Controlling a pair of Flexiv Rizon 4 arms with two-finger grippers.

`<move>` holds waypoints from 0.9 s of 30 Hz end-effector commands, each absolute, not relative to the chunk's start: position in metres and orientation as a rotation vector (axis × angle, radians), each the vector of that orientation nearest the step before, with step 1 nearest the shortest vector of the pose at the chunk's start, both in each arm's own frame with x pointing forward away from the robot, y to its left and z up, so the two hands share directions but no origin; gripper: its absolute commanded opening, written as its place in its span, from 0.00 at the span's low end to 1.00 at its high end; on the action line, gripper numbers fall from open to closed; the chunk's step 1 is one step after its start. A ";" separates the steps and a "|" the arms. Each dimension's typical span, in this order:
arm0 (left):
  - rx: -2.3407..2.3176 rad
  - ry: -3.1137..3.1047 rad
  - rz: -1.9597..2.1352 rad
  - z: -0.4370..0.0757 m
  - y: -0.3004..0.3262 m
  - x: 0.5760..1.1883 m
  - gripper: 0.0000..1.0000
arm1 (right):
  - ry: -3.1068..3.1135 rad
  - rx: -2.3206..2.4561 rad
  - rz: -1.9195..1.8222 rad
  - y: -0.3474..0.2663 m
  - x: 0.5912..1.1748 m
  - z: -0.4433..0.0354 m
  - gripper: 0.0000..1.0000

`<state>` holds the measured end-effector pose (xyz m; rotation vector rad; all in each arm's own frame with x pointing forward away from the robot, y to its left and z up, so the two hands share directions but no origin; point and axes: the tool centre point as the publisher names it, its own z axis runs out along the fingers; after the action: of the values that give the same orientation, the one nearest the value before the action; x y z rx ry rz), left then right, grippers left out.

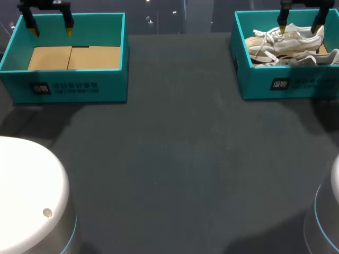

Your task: Take the shoe out of the shoebox, open the shoe tongue, remove and reinsert the insole, then place the shoe into the shoebox

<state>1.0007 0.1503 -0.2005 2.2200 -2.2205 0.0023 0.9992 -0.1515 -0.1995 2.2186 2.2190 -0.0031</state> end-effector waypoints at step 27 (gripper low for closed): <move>2.220 -2.221 0.001 -0.200 0.150 1.000 1.00 | 2.141 2.178 -0.037 -0.234 1.006 -0.236 1.00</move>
<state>1.0007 0.1503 -0.2005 2.2201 -2.2205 0.0022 1.0053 -0.2289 -0.2305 2.1733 2.1392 -0.0464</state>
